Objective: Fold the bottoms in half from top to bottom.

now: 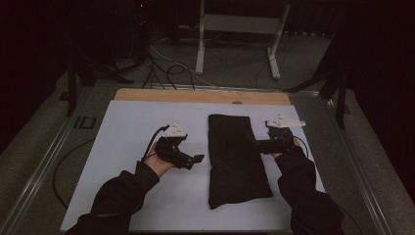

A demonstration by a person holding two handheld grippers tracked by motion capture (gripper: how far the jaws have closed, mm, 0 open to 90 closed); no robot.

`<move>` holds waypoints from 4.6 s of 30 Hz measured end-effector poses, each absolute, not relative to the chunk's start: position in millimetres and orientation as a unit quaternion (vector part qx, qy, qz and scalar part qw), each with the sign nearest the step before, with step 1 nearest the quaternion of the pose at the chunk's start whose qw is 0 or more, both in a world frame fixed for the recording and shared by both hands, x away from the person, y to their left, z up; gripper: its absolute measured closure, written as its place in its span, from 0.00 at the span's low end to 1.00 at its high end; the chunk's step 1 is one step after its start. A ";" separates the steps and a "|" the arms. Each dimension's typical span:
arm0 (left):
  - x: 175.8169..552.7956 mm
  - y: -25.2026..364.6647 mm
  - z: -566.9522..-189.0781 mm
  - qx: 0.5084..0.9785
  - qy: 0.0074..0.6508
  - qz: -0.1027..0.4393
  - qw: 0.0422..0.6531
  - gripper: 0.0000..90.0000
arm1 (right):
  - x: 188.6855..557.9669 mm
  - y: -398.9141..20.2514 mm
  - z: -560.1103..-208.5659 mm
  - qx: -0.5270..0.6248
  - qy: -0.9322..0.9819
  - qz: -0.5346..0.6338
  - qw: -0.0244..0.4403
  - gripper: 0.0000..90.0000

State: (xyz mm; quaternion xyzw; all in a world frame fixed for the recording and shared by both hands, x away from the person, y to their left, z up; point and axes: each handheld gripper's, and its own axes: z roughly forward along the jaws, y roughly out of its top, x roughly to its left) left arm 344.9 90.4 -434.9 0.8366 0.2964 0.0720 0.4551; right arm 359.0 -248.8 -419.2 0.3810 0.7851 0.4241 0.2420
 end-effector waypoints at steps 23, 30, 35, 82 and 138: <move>393.1 57.0 -461.7 0.837 0.328 0.070 0.431 0.00 | 406.8 -249.5 -456.2 0.405 0.791 0.400 0.223 0.10; 409.2 50.0 -470.4 0.837 0.340 0.056 0.424 0.00 | 418.6 -249.6 -463.8 0.411 0.796 0.390 0.213 0.12; 419.7 43.1 -475.2 0.836 0.347 0.065 0.420 0.00 | 428.6 -248.9 -468.6 0.411 0.801 0.383 0.205 0.12; 483.4 27.4 -525.9 0.807 0.435 0.065 0.395 0.53 | 481.1 -248.0 -520.4 0.501 0.792 0.308 0.164 0.38; 440.2 25.3 -473.6 0.836 0.350 0.046 0.420 0.94 | 430.1 -252.8 -466.8 0.415 0.816 0.358 0.181 0.93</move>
